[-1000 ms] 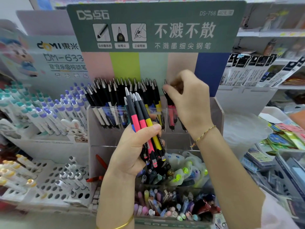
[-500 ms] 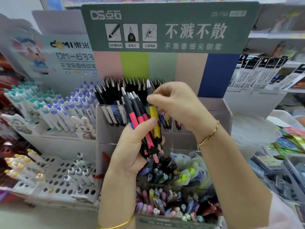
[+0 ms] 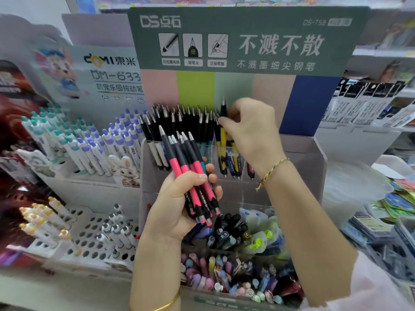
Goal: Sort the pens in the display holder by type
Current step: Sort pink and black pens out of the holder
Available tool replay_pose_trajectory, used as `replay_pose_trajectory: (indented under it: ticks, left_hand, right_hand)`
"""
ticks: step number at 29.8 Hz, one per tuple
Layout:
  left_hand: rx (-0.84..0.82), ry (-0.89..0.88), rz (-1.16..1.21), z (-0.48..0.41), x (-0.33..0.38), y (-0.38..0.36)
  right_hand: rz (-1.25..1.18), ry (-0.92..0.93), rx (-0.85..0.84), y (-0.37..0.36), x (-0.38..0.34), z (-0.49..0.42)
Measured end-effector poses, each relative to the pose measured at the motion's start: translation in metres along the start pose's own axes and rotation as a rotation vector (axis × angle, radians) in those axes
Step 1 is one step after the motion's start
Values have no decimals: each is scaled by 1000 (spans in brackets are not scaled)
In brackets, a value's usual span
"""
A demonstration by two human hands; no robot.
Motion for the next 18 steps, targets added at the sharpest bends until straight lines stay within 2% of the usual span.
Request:
replay_pose_trajectory:
  ticks: [5,8,14,18]
  left_hand:
    - [-9,14,-6,4,0,0]
    - [5,19,-4,6,1,0]
    - [-5,9,-34,9,0,-2]
    - [-83,-4,-8,6,-2,-12]
  right_hand:
    - [253,-80,-124,-18,0,6]
    - [291,-107,-163,-23,3,7]
    - [22,-52,-102,-4,3,12]
    - [-200,-9,-331,-7,-14,28]
Point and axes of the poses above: each hand's wrist, its own z-axis away from the middle knuckle, its own y-axis out of the back of the hand, x = y × z, the point moved 7 cm from there along -z, towards the middle knuckle, and after that the axes turned 10 degrees about -x, right-handed, at the moved point
